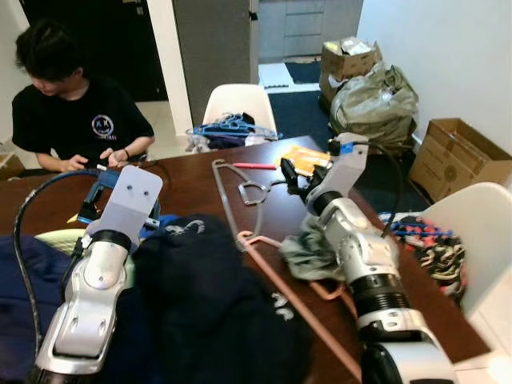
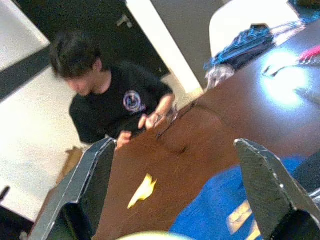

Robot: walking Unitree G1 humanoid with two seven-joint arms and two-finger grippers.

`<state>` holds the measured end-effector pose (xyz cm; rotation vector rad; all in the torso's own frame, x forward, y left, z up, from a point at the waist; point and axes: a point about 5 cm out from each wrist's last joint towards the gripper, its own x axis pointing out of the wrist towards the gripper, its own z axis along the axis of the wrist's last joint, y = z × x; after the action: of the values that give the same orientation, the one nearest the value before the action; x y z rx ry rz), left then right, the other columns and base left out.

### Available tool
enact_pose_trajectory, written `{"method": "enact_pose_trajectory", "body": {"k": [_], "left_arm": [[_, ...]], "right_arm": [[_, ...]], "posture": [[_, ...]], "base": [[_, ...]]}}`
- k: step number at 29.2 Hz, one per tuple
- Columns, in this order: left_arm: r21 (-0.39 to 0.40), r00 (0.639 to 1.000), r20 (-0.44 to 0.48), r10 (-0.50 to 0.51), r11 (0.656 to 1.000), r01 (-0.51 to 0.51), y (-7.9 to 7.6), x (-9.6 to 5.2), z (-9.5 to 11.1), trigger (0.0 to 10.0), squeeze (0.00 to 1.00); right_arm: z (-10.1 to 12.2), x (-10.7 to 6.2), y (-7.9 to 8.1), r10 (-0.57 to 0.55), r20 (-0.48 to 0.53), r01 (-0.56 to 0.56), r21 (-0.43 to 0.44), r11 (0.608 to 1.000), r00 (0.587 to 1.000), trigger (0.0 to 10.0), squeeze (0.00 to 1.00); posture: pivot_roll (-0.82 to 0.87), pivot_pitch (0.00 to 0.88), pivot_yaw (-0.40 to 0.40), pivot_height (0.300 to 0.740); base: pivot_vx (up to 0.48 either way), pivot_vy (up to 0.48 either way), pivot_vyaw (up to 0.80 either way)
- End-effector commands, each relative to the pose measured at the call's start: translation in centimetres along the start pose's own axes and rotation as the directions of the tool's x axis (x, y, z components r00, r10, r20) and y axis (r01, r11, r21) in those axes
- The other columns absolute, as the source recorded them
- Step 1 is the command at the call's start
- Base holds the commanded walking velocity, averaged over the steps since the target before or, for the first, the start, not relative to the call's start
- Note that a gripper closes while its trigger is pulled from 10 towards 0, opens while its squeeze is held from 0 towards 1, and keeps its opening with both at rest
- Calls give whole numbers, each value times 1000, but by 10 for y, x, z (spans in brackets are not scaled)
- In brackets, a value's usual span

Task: Hang hanger

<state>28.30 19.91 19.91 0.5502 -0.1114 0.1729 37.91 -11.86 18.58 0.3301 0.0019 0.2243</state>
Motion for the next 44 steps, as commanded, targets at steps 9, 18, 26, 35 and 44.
{"method": "enact_pose_trajectory", "body": {"k": [9,18,26,35,44], "left_arm": [[-3,999,-16,29,1000,-29,8,-7,7,10000,0],[-14,997,-65,53,998,-54,2,-11,3,10000,0],[-20,995,-83,56,998,-57,1,-12,2,10000,0],[-79,994,-96,43,996,-50,3,-16,5,10000,0],[-81,996,-81,48,995,-55,0,-14,7,10000,0]], "right_arm": [[2,4,13,54,0,-54,-7,998,999,10000,0],[3,5,17,75,-1,-75,-7,997,997,10000,0],[3,5,17,77,-1,-77,-9,997,997,10000,0],[3,6,19,89,-5,-89,-14,996,996,10000,0],[3,6,21,98,-6,-98,-17,995,995,10000,0]], "posture": [[106,0,1,740],[109,0,-2,740],[109,0,-2,740],[114,0,-6,740],[113,0,-6,740]], "base": [[0,130,0],[0,-360,0],[0,0,0],[0,-53,0],[0,-267,0]]}}
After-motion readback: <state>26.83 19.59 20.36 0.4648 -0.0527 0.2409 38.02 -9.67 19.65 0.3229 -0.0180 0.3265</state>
